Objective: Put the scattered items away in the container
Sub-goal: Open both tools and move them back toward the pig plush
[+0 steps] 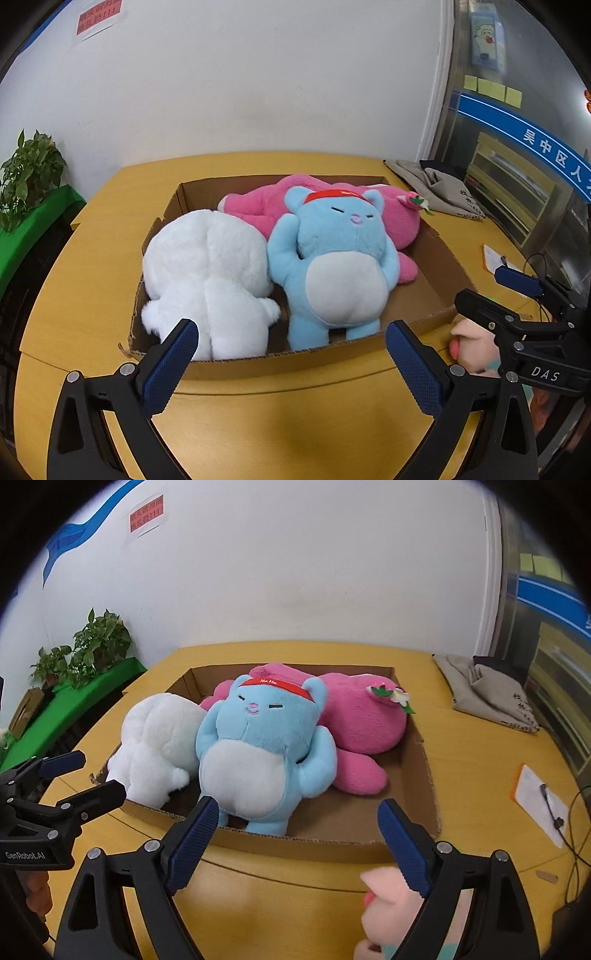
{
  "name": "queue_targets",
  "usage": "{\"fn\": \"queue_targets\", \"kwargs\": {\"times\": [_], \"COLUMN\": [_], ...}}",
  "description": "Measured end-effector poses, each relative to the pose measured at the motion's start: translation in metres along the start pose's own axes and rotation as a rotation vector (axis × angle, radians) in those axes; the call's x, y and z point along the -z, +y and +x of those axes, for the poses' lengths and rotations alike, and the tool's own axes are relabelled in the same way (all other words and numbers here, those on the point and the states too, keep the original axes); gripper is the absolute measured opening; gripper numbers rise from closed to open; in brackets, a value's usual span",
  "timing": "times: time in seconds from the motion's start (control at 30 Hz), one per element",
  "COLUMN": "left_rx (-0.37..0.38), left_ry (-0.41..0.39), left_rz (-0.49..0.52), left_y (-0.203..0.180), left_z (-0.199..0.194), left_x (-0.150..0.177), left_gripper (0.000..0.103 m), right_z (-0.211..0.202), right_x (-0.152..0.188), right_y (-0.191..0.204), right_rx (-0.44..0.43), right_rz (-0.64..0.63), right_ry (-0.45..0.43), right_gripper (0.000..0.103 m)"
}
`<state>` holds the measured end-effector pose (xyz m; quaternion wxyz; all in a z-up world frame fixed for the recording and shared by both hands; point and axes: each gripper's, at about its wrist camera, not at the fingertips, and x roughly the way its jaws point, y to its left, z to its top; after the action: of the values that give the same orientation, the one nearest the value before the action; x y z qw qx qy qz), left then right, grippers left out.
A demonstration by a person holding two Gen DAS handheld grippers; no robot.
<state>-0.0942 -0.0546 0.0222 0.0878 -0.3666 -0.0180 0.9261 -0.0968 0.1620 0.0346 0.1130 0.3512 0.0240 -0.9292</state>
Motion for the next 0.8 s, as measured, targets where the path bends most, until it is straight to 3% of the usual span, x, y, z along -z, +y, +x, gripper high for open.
{"fn": "queue_targets", "kwargs": {"times": [0.37, 0.8], "left_rx": [0.006, 0.006], "left_ry": [-0.038, -0.029], "left_rz": [0.024, 0.022], "left_y": [-0.014, -0.022], "left_z": [-0.033, -0.045], "left_x": [0.006, 0.017], "left_gripper": [0.103, 0.103], "right_z": [-0.028, -0.048], "right_x": [0.007, 0.019], "right_y": [0.014, 0.016], "right_rx": [0.002, 0.001], "right_rz": [-0.026, -0.029], "right_ry": [-0.031, -0.037], "right_gripper": [0.089, 0.089]}}
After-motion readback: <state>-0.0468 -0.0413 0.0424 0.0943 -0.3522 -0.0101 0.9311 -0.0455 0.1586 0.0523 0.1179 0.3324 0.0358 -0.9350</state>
